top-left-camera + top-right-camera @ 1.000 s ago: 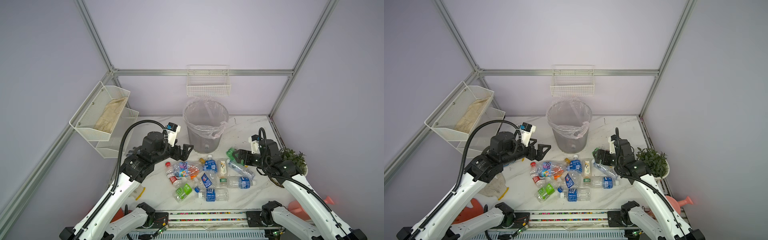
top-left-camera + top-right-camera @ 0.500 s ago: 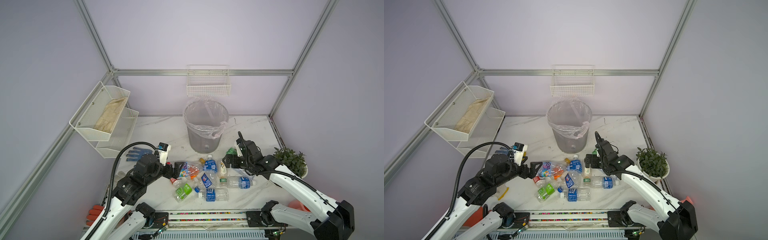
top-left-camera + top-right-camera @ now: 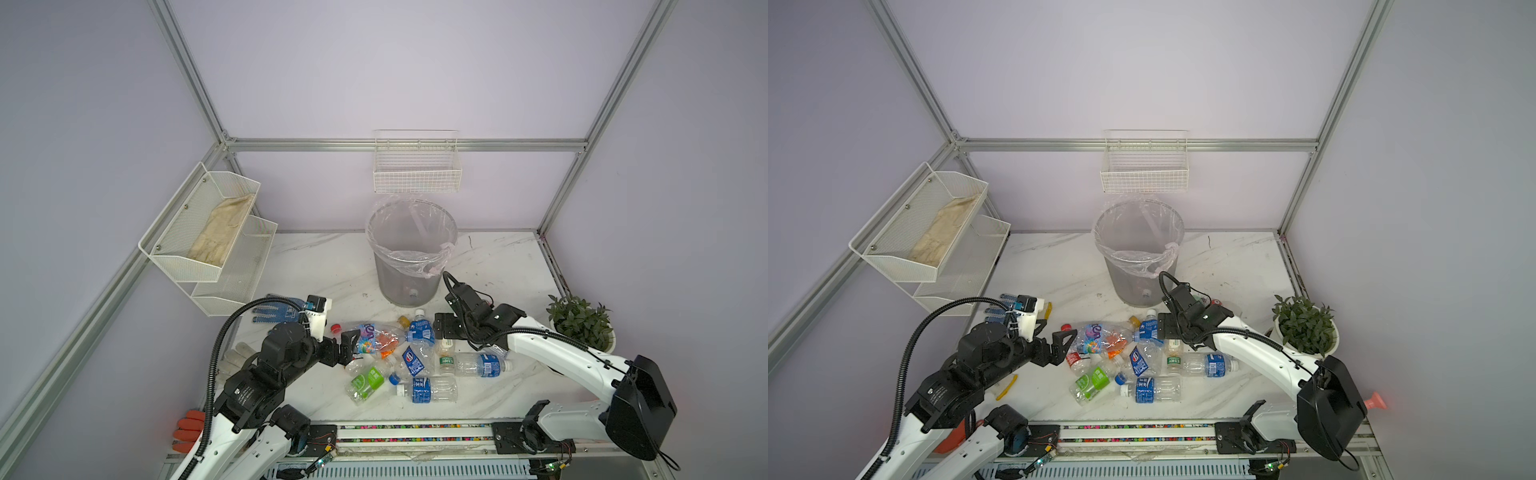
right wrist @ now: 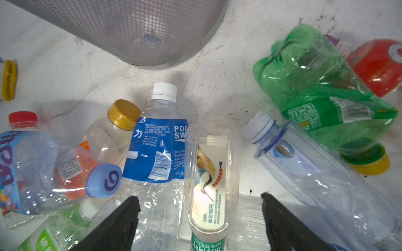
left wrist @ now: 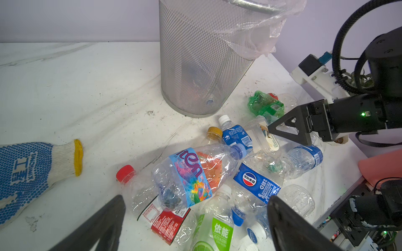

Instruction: Throw the plastic bottles in the bin

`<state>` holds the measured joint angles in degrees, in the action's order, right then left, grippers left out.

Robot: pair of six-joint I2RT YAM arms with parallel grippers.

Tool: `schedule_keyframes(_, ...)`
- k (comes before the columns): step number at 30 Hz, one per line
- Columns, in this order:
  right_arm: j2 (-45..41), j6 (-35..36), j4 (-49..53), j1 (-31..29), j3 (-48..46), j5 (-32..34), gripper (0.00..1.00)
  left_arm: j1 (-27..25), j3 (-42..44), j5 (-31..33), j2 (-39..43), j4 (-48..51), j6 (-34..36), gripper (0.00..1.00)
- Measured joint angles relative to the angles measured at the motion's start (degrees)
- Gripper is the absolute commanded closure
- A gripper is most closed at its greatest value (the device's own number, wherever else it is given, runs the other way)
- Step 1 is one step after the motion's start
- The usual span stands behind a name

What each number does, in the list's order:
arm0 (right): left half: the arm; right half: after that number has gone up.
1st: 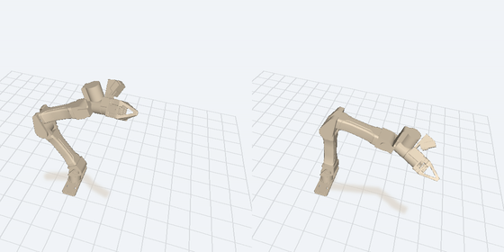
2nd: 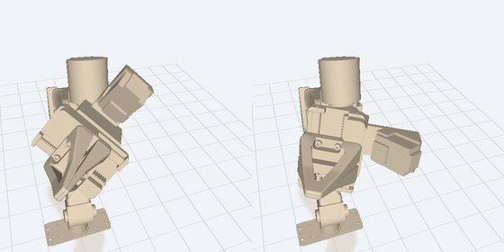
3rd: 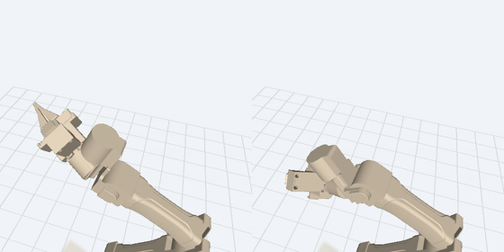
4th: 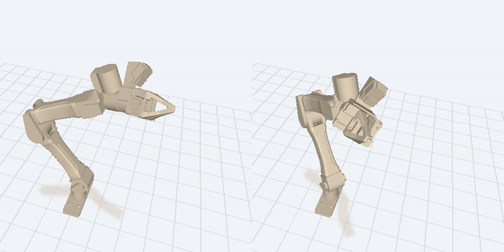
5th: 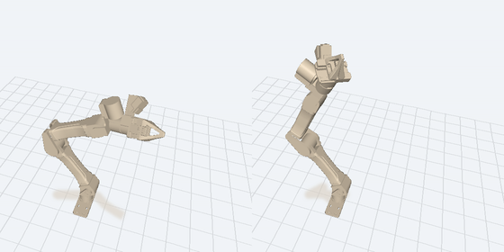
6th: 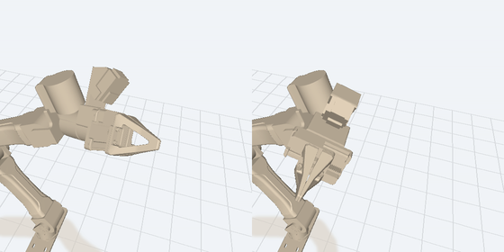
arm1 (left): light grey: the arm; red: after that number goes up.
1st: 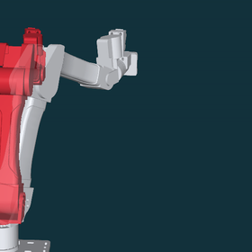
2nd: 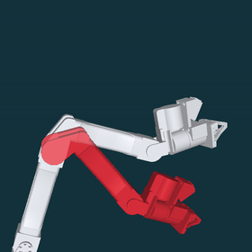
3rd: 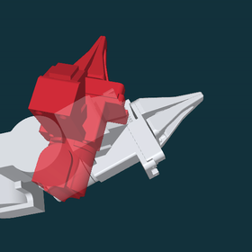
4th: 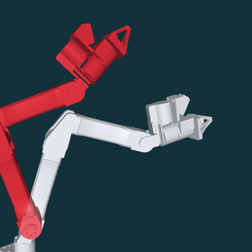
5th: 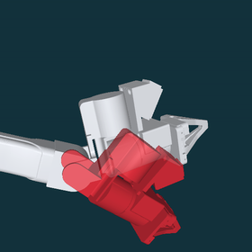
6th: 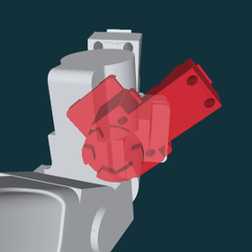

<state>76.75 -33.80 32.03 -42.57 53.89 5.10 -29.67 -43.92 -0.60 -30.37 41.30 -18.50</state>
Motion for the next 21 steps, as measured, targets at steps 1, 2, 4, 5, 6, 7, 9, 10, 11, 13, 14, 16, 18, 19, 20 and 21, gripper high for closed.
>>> schedule_keyframes(1,0.50,-0.31,-0.09,-0.13,0.00,0.22,0.13,0.00,0.13,0.02,0.09,-0.04,0.00,0.00)
schedule_keyframes(2,0.90,-0.59,-0.20,-0.24,0.00,0.35,0.13,0.00,0.26,0.02,0.13,-0.04,-0.02,0.00)
schedule_keyframes(4,1.55,-1.14,-0.48,-0.39,0.00,0.63,0.14,0.00,0.44,0.02,0.22,-0.04,-0.02,0.00)
schedule_keyframes(5,2.05,-1.51,-0.68,-0.46,0.00,0.83,0.16,0.00,0.46,0.02,0.26,-0.02,-0.02,0.00)
schedule_keyframes(6,2.54,-1.73,-0.90,-0.50,0.00,1.01,0.17,0.00,0.50,0.02,0.37,-0.07,-0.02,0.00)
schedule_keyframes(7,3.37,-1.95,-1.18,-0.52,0.00,1.16,0.18,0.00,0.55,0.02,0.55,-0.07,-0.04,0.00)
schedule_keyframes(9,5.11,-2.10,-1.60,-0.57,0.00,1.36,0.19,0.00,0.63,0.02,0.85,-0.09,-0.04,0.00)
schedule_keyframes(10,6.05,-2.19,-1.70,-0.59,0.00,1.40,0.19,0.00,0.66,0.02,0.98,-0.07,-0.04,0.00)
schedule_keyframes(11,6.91,-2.32,-1.84,-0.59,0.00,1.49,0.19,0.00,0.66,0.02,1.05,-0.09,-0.04,0.00)
schedule_keyframes(13,8.02,-2.62,-2.03,-0.63,0.00,1.68,0.19,0.00,0.66,0.02,1.07,-0.09,-0.04,0.00)
schedule_keyframes(14,8.48,-2.89,-2.16,-0.68,0.00,2.03,0.20,0.00,0.66,0.02,1.07,-0.09,-0.04,0.00)
schedule_keyframes(16,9.18,-3.34,-2.25,-0.74,0.00,3.26,0.22,0.00,0.66,0.02,1.07,-0.09,-0.07,0.00)
schedule_keyframes(18,10.01,-3.72,-2.25,-0.79,0.00,4.24,0.26,0.00,0.66,0.02,1.07,-0.09,-0.09,0.00)
schedule_keyframes(19,10.43,-3.93,-2.34,-0.79,0.00,4.48,0.27,0.00,0.66,0.02,1.07,-0.09,-0.20,0.00)
schedule_keyframes(20,10.75,-4.11,-2.47,-0.83,0.00,4.68,0.29,0.00,0.66,0.02,1.07,-0.09,-0.26,0.00)
schedule_keyframes(21,10.97,-4.17,-2.58,-0.85,0.00,4.79,0.30,0.00,0.66,0.02,1.07,-0.09,-0.33,0.00)
